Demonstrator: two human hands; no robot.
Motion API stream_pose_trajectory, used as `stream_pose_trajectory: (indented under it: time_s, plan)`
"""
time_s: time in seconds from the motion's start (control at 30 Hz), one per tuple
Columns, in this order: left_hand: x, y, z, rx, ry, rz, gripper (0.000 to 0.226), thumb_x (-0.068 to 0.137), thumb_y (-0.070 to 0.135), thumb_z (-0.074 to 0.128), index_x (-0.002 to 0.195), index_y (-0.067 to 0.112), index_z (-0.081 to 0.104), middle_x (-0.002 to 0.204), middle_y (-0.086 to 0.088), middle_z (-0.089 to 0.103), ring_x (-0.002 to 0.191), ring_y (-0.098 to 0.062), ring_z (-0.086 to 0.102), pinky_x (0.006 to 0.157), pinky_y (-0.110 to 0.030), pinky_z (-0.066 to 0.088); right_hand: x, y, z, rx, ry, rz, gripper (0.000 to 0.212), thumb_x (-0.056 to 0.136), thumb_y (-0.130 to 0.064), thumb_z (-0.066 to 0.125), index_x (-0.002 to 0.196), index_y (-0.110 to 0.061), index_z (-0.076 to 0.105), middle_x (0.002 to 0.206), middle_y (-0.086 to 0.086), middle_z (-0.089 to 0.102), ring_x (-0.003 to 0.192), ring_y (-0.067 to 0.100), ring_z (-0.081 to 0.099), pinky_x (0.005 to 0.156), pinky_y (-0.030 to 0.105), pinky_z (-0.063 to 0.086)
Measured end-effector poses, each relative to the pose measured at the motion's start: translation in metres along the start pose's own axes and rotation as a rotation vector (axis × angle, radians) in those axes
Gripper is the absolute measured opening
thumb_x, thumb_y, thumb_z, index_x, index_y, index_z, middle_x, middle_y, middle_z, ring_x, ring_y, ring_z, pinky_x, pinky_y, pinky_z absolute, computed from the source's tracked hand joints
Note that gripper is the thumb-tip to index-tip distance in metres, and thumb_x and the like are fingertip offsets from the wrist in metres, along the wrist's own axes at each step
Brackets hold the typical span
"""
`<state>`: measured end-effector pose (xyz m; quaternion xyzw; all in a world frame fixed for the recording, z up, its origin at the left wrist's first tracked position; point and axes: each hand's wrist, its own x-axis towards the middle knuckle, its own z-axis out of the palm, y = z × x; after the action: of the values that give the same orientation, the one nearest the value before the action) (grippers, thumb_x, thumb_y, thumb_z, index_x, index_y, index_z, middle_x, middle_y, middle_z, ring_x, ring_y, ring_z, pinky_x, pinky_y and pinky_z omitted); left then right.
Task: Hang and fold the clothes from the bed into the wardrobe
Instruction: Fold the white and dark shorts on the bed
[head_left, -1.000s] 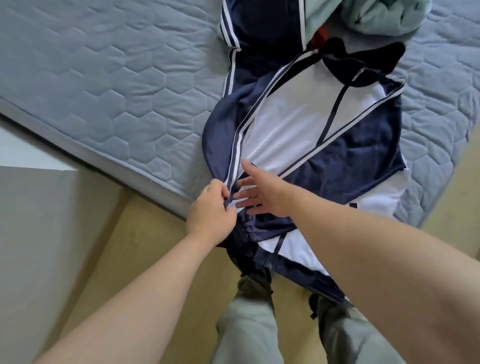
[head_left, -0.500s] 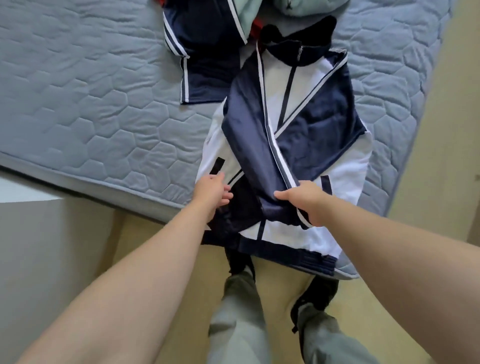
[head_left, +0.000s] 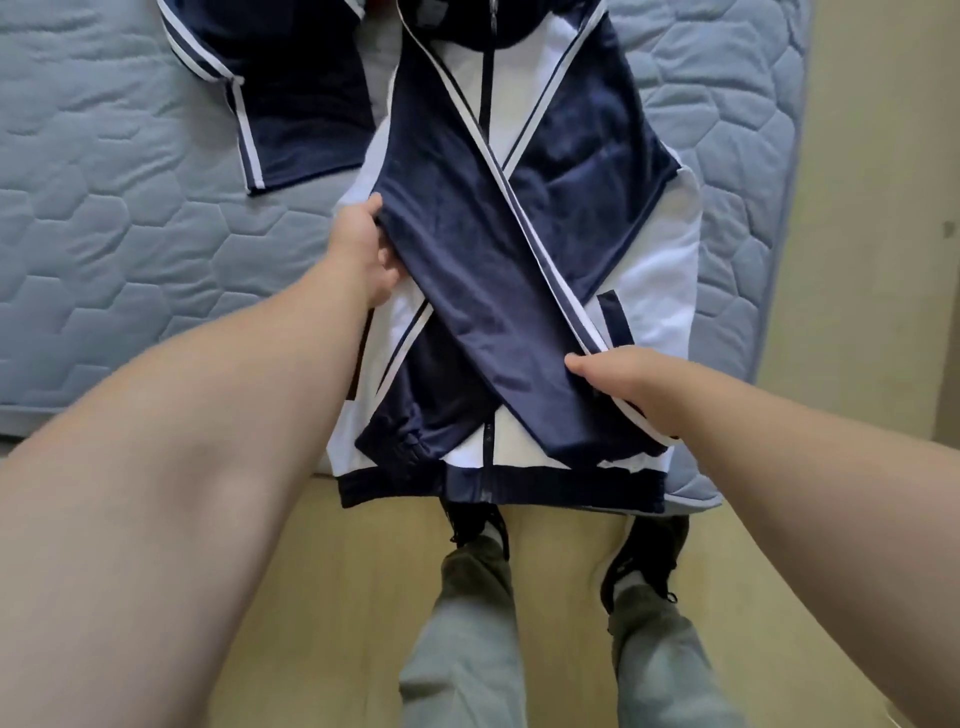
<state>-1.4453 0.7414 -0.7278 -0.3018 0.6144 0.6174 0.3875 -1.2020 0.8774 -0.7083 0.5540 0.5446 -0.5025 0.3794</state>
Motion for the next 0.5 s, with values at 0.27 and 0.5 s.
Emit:
stream_pose_trajectory:
  time_s: [0.27, 0.5]
  plan:
    - [0.052, 0.035, -0.023, 0.007, 0.182, 0.006, 0.029, 0.099, -0.002, 0.041, 0.121, 0.006, 0.058, 0.127, -0.009, 0.064, 0.102, -0.021, 0.065, 0.091, -0.031, 0.054, 0.002, -0.014, 0.001, -0.061, 0.043, 0.033, 0.019, 0.087, -0.018, 0.056, 0.106, -0.017, 0.054, 0.107, 0.009, 0.063, 0.089, 0.034, 0.068, 0.072, 0.034, 0.053]
    - [0.108, 0.068, -0.065, 0.143, 0.406, -0.022, 0.012, 0.094, 0.014, 0.058, 0.103, 0.023, 0.058, 0.119, 0.007, 0.066, 0.1, -0.012, 0.065, 0.076, -0.025, 0.058, 0.0, -0.049, 0.019, -0.41, 0.091, -0.072, 0.019, 0.091, -0.016, 0.049, 0.103, -0.006, 0.061, 0.113, 0.016, 0.061, 0.112, 0.034, 0.058, 0.089, 0.035, 0.046]
